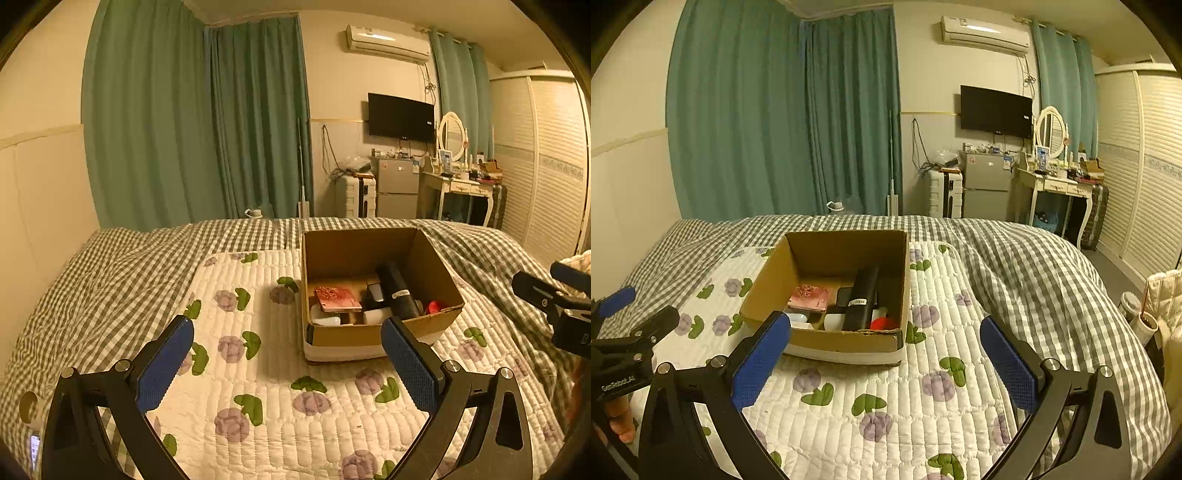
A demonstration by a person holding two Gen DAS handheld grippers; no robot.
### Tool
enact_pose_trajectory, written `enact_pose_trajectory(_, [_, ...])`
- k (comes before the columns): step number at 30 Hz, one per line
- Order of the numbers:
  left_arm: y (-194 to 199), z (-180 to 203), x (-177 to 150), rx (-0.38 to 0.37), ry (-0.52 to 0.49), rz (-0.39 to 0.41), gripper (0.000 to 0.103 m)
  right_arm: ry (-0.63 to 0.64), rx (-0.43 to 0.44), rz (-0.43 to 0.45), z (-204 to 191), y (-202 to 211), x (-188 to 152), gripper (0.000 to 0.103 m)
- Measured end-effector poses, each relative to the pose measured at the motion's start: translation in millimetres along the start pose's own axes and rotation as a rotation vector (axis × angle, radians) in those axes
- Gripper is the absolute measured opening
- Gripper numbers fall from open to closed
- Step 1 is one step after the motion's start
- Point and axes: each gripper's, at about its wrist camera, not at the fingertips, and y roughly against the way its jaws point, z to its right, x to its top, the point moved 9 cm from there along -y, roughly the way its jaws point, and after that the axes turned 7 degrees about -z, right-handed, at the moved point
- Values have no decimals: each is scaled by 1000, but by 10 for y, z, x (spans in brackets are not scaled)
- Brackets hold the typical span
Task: Organize rigid objects
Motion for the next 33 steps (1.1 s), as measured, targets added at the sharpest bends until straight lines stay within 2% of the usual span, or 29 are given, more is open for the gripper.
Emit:
enact_pose_trajectory(9, [-22,30,-26,-13,2,-15,103,24,24,-7,-118,-11,-40,103])
enact_pose_trajectory(33, [-57,73,-67,-45,17,-50,103,42,20,-31,-172,-96,-114,103])
